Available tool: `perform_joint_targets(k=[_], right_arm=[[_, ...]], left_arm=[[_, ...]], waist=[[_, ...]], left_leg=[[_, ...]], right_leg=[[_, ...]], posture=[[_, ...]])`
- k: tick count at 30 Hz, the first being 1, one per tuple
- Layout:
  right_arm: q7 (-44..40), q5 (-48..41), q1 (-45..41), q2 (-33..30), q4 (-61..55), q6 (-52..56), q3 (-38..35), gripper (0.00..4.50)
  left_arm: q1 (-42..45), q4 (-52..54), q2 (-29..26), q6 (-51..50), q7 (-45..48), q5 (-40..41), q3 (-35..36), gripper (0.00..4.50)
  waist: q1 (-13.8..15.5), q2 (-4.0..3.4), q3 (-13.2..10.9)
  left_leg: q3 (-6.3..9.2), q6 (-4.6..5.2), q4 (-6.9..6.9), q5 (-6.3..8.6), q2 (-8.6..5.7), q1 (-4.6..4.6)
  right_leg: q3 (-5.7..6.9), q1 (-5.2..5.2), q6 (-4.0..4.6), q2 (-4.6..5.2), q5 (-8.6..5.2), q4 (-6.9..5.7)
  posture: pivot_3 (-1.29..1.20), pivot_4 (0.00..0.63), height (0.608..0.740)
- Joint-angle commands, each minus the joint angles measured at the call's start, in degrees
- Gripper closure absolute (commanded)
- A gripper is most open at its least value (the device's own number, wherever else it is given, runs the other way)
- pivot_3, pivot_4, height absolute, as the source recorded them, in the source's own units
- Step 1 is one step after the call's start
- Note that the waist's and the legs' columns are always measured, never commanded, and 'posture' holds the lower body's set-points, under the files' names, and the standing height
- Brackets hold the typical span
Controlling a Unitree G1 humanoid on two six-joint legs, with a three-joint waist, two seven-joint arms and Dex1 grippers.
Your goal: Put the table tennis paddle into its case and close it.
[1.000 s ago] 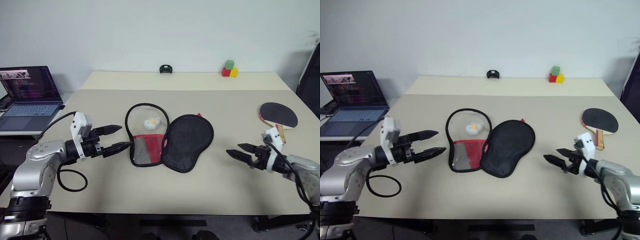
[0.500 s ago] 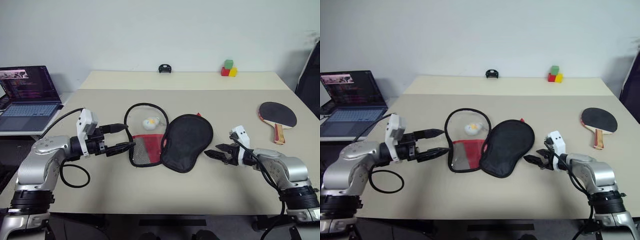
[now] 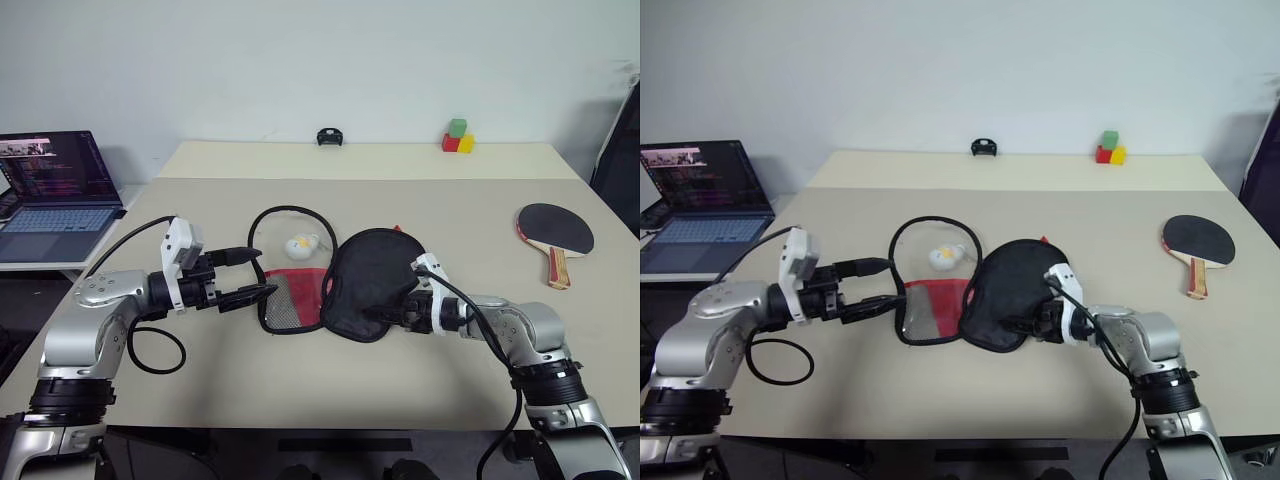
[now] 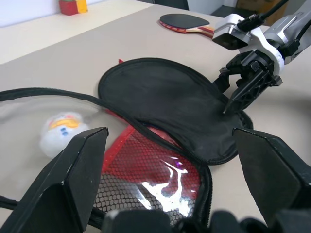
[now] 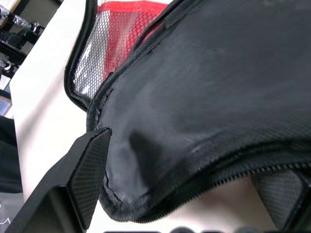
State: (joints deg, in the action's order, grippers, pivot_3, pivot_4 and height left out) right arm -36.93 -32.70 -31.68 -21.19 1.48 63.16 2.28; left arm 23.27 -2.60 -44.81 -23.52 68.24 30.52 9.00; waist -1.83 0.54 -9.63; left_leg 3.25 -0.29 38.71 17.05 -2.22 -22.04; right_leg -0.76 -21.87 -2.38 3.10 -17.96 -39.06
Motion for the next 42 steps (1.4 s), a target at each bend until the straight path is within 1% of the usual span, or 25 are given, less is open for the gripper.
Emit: perform_joint_targets(k=[1,2,5,9,10,11,16,25,30,37,42], right_arm=[[1.6,0.9,-1.0,0.8,0.9,-1.3,-0.9,0.04],[2.2,1.2,-1.1,1.0,1.3,-1.7,-1.1,0.04],[3.2,2.4,-1.6,0.8,3.1,-2.7,-1.4,0.66],[3.0,3.4,-2.6,0.2,4.2,-3.3,-1.1,2.04],[3.1,3.7,-2.9,0.1,4.7,-3.6,-1.2,2.49],[3.3,4.0,-3.3,0.0,5.3,-3.8,-1.4,2.75],[3.4,5.8,-6.3,-0.7,9.6,-4.7,-1.8,4.45],[-0.6,7.3,-12.0,-5.0,18.2,-5.4,-2.1,4.49],[-3.4,7.4,-13.7,-7.8,21.9,-4.8,-2.4,4.49],[-7.7,9.3,-15.4,-12.7,26.5,-5.9,-1.3,4.49],[-10.3,10.9,-15.6,-14.8,28.4,-6.6,-0.9,4.49]], left_arm=[[0.8,1.8,-0.3,0.2,-0.3,0.3,0.6,0.06],[0.7,1.9,-0.3,0.2,-0.4,0.3,0.6,0.06],[0.2,2.5,-0.2,-0.1,-1.0,0.3,0.6,0.00],[0.1,2.6,-0.1,-0.2,-1.5,0.1,0.4,0.00],[0.2,2.6,-0.1,-0.2,-1.6,0.1,0.3,0.00],[0.3,2.5,0.0,-0.2,-1.7,0.0,0.2,0.00],[1.8,1.5,0.5,0.0,-2.7,-0.9,-0.7,0.00],[4.8,0.2,1.4,0.7,-2.5,-2.0,-2.5,0.00],[6.7,-0.4,2.1,1.1,-1.3,-2.5,-4.3,0.00],[10.6,-2.3,4.0,1.9,1.0,-3.7,-7.6,0.00],[12.4,-4.0,5.1,2.5,1.7,-4.4,-8.3,0.00]], waist=[[0.0,0.00,0.0],[-0.1,0.00,0.0],[-0.1,0.00,0.0],[0.0,0.00,0.0],[0.0,0.00,0.0],[0.0,0.00,0.0],[0.0,0.00,0.0],[0.0,0.00,0.0],[0.0,0.00,0.0],[0.0,0.00,0.0],[0.0,0.00,0.0]], left_leg=[[0.00,0.00,0.00,0.00,0.00,0.00],[0.00,0.00,0.00,0.00,0.00,0.01],[0.00,0.00,0.00,0.00,0.00,0.02],[0.00,0.00,0.01,0.00,-0.01,0.02],[0.00,0.00,0.01,0.00,-0.01,0.02],[0.00,0.00,0.01,0.00,-0.01,0.01],[-0.02,0.00,0.01,0.00,-0.01,0.00],[-0.04,-0.02,0.01,-0.02,-0.03,-0.16],[-0.04,-0.18,0.06,-0.11,-0.03,-0.53],[-0.05,-0.20,0.10,-0.12,-0.03,-0.63],[-0.05,-0.19,0.10,-0.12,-0.03,-0.64]], right_leg=[[0.00,0.00,0.00,0.00,0.00,-0.01],[0.00,0.00,0.00,0.00,0.00,-0.01],[-0.01,0.00,0.00,-0.01,0.00,-0.05],[-0.01,0.00,0.00,0.00,0.01,-0.05],[0.00,0.00,0.00,0.00,0.01,-0.04],[0.00,0.00,0.00,0.00,0.01,-0.04],[-0.01,-0.02,0.00,0.00,0.01,-0.03],[-0.03,-0.17,0.00,-0.01,0.01,-0.03],[0.00,-0.42,0.00,0.00,0.01,-0.03],[0.03,-0.45,-0.01,0.00,0.01,-0.01],[0.05,-0.44,-0.01,0.00,0.01,-0.01]], posture=[[0.00,0.150,0.740],[0.00,0.150,0.740],[0.00,0.150,0.740],[0.00,0.150,0.740],[0.00,0.150,0.740],[0.00,0.150,0.740],[0.00,0.150,0.740],[0.00,0.150,0.740],[0.00,0.150,0.740],[0.00,0.150,0.740],[0.00,0.150,0.740]])
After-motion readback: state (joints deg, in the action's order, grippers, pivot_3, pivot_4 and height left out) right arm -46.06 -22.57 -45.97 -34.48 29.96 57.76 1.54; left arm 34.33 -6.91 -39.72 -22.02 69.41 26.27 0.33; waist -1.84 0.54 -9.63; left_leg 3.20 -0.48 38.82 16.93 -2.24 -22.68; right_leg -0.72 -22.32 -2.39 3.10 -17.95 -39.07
